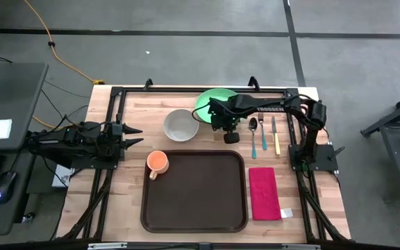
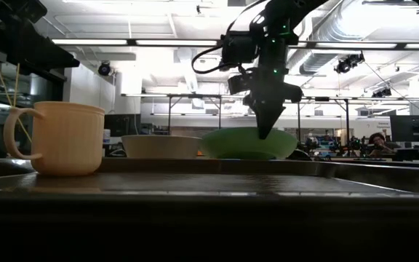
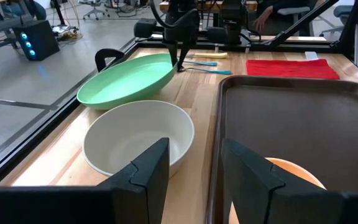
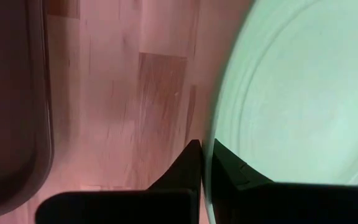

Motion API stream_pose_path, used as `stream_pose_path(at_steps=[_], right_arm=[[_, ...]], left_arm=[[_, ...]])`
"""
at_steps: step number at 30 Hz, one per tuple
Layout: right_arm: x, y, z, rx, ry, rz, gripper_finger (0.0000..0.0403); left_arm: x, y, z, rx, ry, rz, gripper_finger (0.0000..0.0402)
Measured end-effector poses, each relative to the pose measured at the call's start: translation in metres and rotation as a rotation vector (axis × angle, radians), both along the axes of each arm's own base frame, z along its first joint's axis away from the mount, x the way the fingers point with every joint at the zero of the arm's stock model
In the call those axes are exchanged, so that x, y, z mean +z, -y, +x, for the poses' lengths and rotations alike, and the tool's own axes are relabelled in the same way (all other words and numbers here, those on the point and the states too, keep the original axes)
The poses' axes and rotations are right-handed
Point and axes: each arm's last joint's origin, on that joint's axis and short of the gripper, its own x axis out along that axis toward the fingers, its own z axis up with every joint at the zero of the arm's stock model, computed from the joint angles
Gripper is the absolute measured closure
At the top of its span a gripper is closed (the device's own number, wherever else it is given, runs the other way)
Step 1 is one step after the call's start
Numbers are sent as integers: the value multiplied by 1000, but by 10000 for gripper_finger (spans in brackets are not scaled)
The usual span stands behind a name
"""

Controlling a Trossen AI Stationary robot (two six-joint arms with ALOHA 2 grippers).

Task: Set up tray
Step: Put the green plate to the middle of the orange cup on the serving tray

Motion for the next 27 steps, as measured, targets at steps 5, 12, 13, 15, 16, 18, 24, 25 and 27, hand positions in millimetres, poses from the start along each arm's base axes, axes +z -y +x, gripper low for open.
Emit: stream_pose_path(at_steps=[5,12,13,15,16,18,24,25,27], right_arm=[[0,0,0,-3,-1,1,402],[0,1,-1,-7,-7,-15,402],[0,1,-1,-8,-9,-20,402],[2,1,-2,-16,-10,-38,402],[4,1,-2,-18,-8,-46,402],[10,2,-5,-26,9,-51,402],[30,-1,-13,-54,57,-77,403],[35,-2,-15,-56,68,-82,403],[41,-4,-17,-61,83,-98,403]], left_arm=[[0,0,0,0,0,0,222],[0,0,0,-1,0,-1,222],[0,0,0,-1,0,-1,222],[0,0,0,-1,1,-1,222],[0,0,0,-1,0,-1,222],[0,0,0,-1,1,-3,222],[0,0,0,1,2,-10,222],[0,0,0,1,3,-10,222],[0,0,0,1,3,-13,222]])
